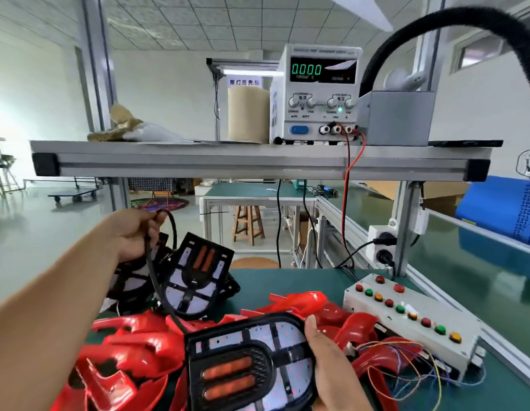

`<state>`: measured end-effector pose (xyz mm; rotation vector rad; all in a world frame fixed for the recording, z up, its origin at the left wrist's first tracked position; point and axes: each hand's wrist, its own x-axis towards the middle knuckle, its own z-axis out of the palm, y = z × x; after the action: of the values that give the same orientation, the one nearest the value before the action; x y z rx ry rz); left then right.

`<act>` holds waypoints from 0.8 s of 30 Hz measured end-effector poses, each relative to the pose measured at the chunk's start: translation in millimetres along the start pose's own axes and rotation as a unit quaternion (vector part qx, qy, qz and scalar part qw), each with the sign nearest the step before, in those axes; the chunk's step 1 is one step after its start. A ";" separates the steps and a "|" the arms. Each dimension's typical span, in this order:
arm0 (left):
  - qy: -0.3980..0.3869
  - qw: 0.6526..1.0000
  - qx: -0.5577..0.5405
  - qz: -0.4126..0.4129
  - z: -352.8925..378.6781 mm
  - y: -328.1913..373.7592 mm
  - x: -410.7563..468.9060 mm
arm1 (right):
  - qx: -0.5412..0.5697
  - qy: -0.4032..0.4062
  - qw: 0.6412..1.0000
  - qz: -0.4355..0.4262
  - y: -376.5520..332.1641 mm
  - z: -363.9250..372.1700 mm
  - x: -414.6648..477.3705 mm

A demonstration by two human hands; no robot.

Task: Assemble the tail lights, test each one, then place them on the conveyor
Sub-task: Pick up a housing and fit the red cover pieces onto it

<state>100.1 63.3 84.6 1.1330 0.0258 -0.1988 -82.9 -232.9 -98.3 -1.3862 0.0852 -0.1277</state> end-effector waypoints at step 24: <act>0.216 0.927 0.104 0.287 -23.8 -33.7 -64.3 | 0.118 -0.008 0.992 0.036 -21.0 19.5 -13.8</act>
<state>33.1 80.3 52.1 1.3311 0.0645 0.5870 -94.7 -215.7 -74.3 -1.1462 0.1028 -0.0648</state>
